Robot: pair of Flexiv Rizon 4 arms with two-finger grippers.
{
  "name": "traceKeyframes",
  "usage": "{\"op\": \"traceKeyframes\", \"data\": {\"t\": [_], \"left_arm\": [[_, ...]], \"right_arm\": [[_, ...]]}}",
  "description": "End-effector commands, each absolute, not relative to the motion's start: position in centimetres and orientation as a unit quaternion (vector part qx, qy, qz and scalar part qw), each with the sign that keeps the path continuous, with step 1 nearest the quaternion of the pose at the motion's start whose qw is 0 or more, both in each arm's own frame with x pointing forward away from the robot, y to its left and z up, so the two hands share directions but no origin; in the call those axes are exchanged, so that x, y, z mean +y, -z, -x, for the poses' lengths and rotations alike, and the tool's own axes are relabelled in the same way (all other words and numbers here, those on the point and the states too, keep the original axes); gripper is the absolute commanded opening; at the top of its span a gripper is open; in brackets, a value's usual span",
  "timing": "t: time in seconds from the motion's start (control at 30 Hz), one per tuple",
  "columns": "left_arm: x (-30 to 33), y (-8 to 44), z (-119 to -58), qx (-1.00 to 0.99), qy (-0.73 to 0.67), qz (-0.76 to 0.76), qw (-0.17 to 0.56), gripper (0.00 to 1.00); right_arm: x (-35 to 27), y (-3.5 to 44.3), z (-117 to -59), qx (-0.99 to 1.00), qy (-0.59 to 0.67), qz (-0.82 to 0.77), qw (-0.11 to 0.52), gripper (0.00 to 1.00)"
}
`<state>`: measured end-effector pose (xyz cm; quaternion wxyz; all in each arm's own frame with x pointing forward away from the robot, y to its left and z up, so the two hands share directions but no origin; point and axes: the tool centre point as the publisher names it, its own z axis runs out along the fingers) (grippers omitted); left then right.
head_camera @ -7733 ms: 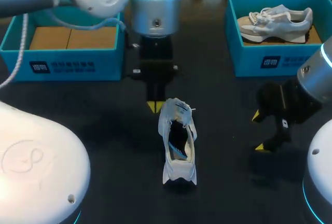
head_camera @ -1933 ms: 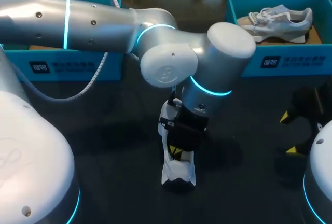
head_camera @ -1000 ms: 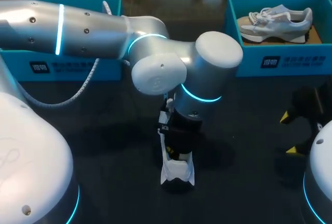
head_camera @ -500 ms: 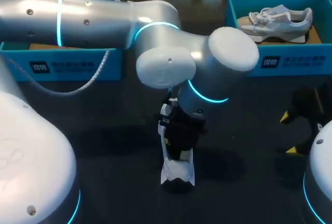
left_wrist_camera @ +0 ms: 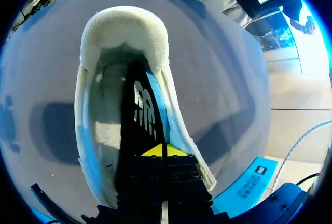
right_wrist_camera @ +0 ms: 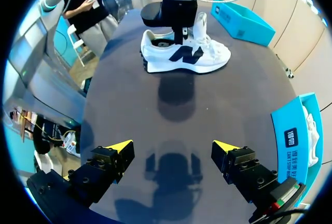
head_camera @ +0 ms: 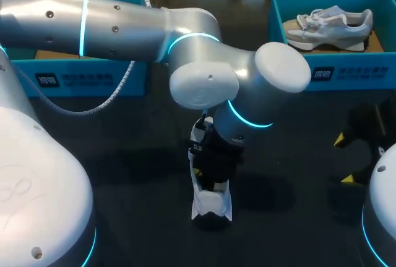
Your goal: Take the shoe out of the shoebox, open the shoe tongue, remove and reinsert the insole, then place the shoe into the shoebox
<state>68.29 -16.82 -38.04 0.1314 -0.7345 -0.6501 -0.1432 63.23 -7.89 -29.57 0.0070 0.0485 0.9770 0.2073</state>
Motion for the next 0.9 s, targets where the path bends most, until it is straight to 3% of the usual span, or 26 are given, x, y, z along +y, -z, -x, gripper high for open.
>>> {"op": "traceKeyframes", "data": {"t": [0.03,0.47,0.9], "left_arm": [[-16.3,38.8,-68.2,-0.654,0.138,0.733,0.127,0.0],[-16.3,41.4,-67.9,-0.675,0.103,0.722,0.111,0.0],[-17.8,39.6,-67.1,-0.722,0.012,0.689,0.063,0.0]], "right_arm": [[-7.9,29.6,-63.1,0.977,-0.207,-0.049,0.008,1.0],[-7.9,29.6,-63.1,0.977,-0.207,-0.049,0.008,1.0],[-7.9,29.6,-63.1,0.977,-0.207,-0.049,0.008,1.0]]}}
